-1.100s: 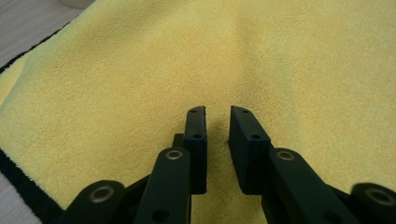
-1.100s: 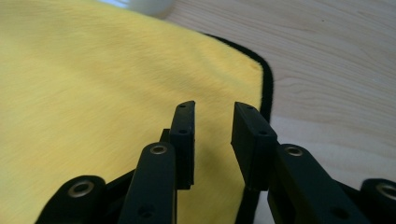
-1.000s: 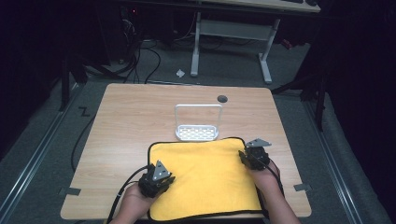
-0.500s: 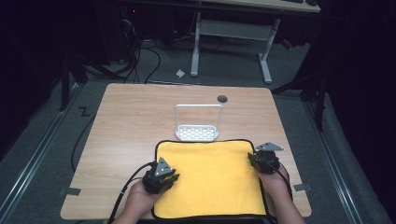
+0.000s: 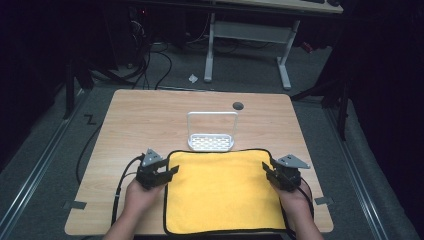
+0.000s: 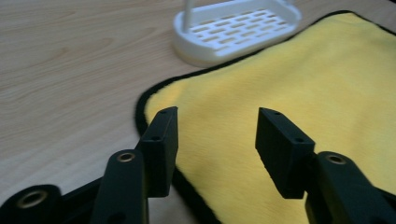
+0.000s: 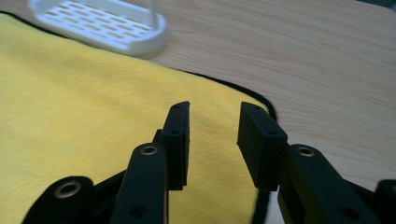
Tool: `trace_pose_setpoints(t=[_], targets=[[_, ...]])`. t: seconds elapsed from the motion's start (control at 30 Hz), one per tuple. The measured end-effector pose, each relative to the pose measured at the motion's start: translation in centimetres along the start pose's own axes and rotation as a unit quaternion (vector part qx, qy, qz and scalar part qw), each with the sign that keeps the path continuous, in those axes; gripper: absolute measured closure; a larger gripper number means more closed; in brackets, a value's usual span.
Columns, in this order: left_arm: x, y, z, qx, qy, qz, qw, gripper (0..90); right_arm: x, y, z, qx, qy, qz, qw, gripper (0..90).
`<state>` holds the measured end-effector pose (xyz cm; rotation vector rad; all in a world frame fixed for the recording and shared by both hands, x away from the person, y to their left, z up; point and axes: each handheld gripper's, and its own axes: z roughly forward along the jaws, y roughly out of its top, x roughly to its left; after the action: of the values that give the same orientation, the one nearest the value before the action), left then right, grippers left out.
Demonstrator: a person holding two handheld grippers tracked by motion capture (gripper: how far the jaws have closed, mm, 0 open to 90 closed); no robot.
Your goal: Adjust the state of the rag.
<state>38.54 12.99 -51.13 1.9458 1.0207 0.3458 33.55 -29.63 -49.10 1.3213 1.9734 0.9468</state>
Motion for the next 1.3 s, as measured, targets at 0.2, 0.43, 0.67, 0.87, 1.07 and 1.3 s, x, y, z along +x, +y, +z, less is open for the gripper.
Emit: trace_pose_setpoints(t=[0.2, 0.43, 0.67, 0.87, 1.07, 1.3], targets=[[2.6, 0.7, 2.5, 0.010, 0.045, -0.003, 0.9989, 45.7, 2.2, 0.1, -1.0, -0.002, 0.032, -0.024, 0.9992, 61.3], [3.7, 0.8, 4.4, 0.029, 0.055, -0.028, 0.9977, 46.5, 4.4, -0.3, -2.0, -0.008, 0.049, -0.034, 0.9982, 56.8], [2.8, 1.1, 5.1, 0.036, 0.064, -0.001, 0.9973, 52.5, 6.3, -0.1, -2.0, -0.006, 0.060, -0.051, 0.9968, 55.3], [2.3, 1.1, 5.2, 0.038, 0.050, 0.017, 0.9979, 67.6, 7.9, 0.2, -1.8, -0.007, 0.074, -0.065, 0.9951, 54.7], [2.9, 1.0, 4.8, 0.027, 0.031, -0.010, 0.9991, 81.0, 9.4, 0.3, -1.5, -0.007, 0.085, -0.077, 0.9933, 54.6], [3.3, 0.8, 4.4, 0.009, 0.021, -0.029, 0.9993, 87.2, 11.3, 0.5, -1.3, -0.010, 0.096, -0.100, 0.9903, 54.8]])
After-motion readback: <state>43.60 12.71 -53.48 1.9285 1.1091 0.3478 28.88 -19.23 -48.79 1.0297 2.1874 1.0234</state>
